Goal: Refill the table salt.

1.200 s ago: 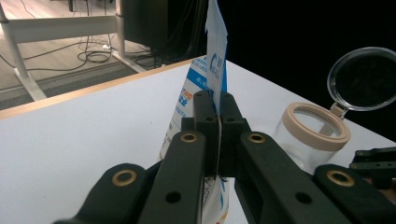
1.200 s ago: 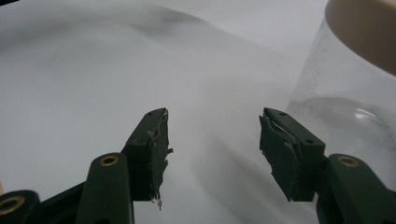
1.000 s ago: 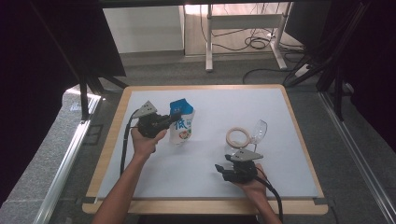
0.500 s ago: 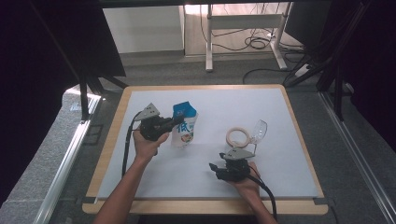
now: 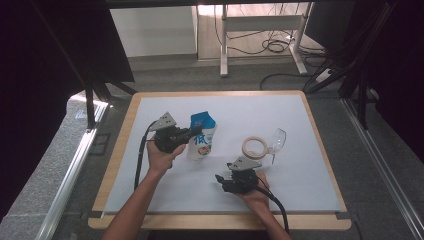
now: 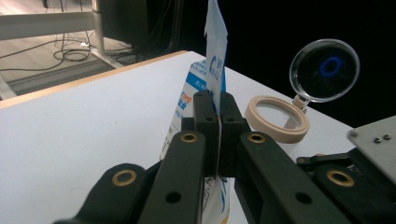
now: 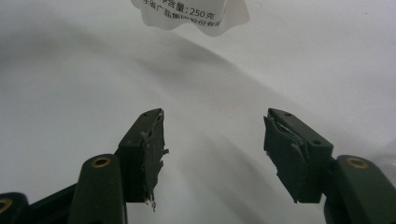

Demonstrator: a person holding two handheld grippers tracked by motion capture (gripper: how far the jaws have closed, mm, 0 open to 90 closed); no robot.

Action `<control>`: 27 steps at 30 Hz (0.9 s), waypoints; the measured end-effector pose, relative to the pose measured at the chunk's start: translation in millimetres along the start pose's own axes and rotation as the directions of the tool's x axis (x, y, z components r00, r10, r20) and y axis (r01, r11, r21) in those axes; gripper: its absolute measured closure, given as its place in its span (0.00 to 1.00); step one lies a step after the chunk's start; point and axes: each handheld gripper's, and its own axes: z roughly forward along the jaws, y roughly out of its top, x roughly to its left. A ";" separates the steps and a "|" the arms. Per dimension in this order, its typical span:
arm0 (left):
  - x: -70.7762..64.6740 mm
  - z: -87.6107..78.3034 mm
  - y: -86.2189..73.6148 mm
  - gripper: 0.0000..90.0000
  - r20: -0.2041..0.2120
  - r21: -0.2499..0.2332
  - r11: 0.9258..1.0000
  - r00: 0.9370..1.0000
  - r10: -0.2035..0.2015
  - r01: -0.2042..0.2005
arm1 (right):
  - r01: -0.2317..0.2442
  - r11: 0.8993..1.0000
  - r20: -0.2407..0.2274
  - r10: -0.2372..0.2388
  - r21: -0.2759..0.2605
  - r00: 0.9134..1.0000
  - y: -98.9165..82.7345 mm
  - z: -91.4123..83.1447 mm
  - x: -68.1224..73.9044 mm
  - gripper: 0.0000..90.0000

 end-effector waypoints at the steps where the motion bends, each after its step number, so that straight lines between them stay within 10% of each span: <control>1: -1.7 -0.8 1.1 1.00 0.004 0.001 1.000 1.000 -0.002 0.002 | 0.009 1.000 0.007 -0.009 -0.004 1.000 2.3 2.5 1.9 0.42; 27: -43.5 -16.1 19.0 1.00 0.086 -0.009 1.000 0.996 0.015 -0.014 | 0.102 0.987 0.117 -0.088 -0.124 0.989 33.4 32.2 19.8 0.42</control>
